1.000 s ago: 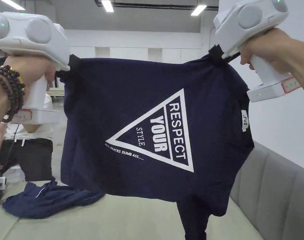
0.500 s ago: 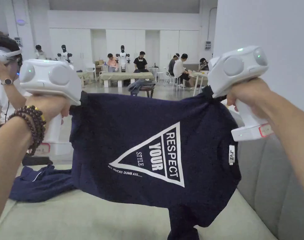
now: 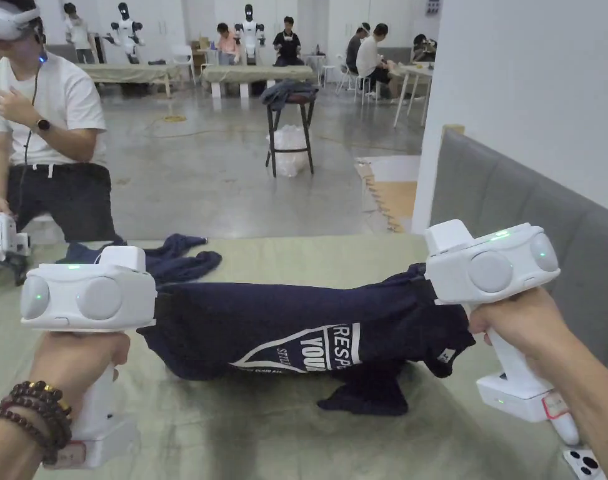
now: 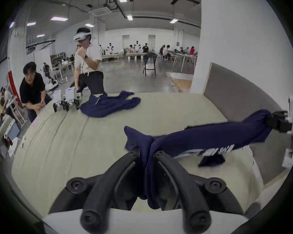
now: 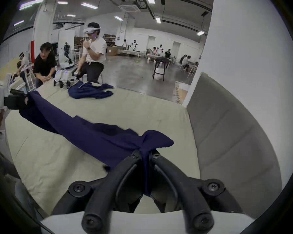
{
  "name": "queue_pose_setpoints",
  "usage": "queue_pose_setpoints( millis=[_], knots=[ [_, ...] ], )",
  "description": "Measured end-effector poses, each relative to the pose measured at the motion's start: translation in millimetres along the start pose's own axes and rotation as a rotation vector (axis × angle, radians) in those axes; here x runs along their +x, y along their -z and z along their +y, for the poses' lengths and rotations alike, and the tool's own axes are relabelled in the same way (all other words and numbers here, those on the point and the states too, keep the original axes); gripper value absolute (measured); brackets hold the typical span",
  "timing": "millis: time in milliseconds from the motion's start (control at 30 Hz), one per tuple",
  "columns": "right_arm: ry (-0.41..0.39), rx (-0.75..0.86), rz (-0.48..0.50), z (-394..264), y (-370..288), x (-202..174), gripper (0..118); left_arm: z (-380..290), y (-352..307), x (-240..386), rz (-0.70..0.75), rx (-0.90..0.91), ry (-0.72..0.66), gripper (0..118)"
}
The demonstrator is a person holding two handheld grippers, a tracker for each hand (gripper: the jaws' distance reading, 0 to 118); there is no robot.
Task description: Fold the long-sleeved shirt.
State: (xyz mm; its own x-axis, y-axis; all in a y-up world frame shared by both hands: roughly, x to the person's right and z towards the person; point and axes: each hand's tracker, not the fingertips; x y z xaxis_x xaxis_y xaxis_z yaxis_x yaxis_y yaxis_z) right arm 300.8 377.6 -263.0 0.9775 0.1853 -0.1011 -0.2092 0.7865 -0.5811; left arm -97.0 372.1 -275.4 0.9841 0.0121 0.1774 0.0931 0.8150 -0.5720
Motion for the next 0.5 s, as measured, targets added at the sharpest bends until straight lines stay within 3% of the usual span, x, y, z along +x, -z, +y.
queue_pose_setpoints(
  millis=[100,200,300,433,467,500],
  knots=[
    [0.018,-0.029,0.032,-77.7,-31.6,-24.1,5,-81.0,-0.5,-20.2,-0.014,-0.068,-0.011,17],
    [0.022,-0.158,0.081,-160.5,-46.0,-50.7,5,-167.5,-20.8,-14.7,0.005,-0.188,0.017,17],
    [0.02,-0.359,0.135,-230.6,-46.3,-72.0,5,-232.2,-19.3,-18.0,-0.014,-0.363,0.045,17],
    [0.018,-0.581,0.202,-294.5,-36.3,-90.3,5,-283.1,-23.9,-15.2,-0.002,-0.466,0.058,17],
    [0.012,-0.608,0.201,-303.4,-29.8,-92.9,7,-290.4,-23.9,-13.3,-0.007,-0.469,0.053,27],
    [0.007,-0.586,0.183,-307.3,-24.9,-95.6,15,-296.3,-26.1,-14.8,-0.017,-0.465,0.043,49]
  ],
)
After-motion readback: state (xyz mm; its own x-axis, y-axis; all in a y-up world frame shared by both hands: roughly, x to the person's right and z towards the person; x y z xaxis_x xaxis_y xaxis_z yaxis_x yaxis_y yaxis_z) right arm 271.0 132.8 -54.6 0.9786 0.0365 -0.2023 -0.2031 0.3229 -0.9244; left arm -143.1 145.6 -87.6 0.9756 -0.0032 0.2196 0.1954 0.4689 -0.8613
